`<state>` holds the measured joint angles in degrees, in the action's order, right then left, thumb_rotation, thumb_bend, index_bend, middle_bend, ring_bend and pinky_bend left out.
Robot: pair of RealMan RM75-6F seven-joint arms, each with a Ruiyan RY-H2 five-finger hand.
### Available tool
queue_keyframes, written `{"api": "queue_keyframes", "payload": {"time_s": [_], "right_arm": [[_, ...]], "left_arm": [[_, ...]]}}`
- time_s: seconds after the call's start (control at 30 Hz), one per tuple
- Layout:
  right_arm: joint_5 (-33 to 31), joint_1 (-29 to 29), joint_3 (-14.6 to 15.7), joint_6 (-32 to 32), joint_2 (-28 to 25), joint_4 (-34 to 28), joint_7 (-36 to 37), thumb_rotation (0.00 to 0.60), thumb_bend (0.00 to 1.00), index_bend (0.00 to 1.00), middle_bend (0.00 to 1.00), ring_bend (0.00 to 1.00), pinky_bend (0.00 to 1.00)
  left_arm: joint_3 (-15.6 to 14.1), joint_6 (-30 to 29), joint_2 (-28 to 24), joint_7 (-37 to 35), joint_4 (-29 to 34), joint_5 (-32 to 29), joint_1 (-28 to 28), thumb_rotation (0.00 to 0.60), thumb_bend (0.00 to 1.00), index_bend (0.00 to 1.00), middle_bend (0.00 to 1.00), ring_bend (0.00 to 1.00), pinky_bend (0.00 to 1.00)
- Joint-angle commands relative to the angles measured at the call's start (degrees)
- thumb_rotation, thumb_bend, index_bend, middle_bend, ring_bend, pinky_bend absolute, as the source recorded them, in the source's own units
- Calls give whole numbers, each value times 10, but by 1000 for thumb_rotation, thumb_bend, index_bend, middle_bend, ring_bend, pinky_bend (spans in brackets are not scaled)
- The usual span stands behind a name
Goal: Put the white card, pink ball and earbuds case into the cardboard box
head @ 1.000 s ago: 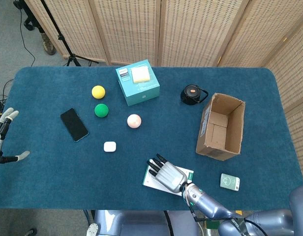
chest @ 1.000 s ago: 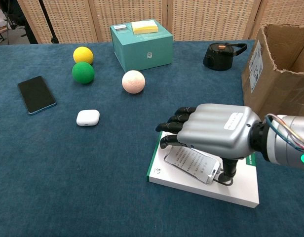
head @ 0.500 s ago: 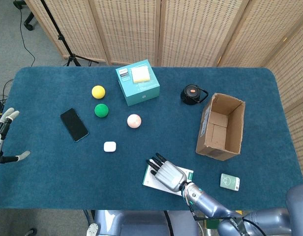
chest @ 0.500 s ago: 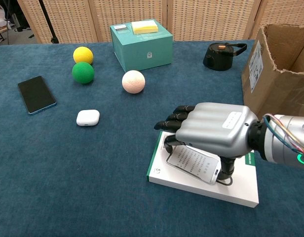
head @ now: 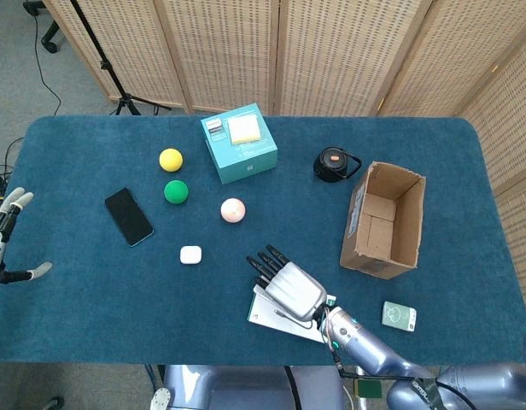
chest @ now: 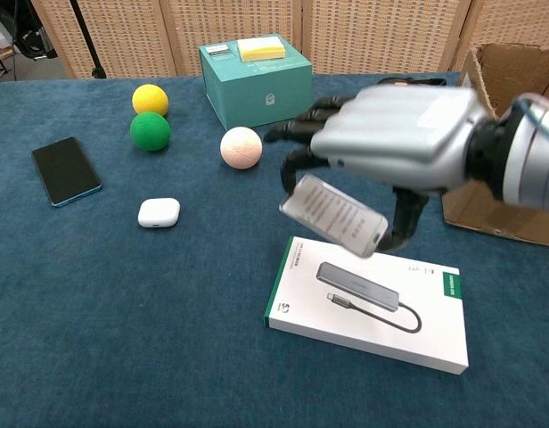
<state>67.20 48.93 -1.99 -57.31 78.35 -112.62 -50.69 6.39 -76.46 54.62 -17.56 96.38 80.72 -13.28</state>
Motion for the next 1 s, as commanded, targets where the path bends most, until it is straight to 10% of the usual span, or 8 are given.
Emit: {"api": "queue_keyframes", "payload": {"time_s": [0.03, 0.4, 1.0], "right_arm": [[-10, 4, -42, -27, -53, -30, 12, 600, 0, 476, 0, 0, 0], [-208, -14, -141, -50, -211, 12, 94, 600, 0, 478, 0, 0, 0], [-409, 20, -99, -17, -202, 85, 61, 600, 0, 489, 0, 0, 0]], "left_arm": [[0, -1, -1, 0, 1, 1, 1, 600, 0, 0, 0, 0, 0], [1, 2, -2, 4, 6, 0, 0, 600, 0, 0, 0, 0, 0], [1, 10, -7, -3, 7, -2, -1, 600, 0, 0, 0, 0, 0]]}}
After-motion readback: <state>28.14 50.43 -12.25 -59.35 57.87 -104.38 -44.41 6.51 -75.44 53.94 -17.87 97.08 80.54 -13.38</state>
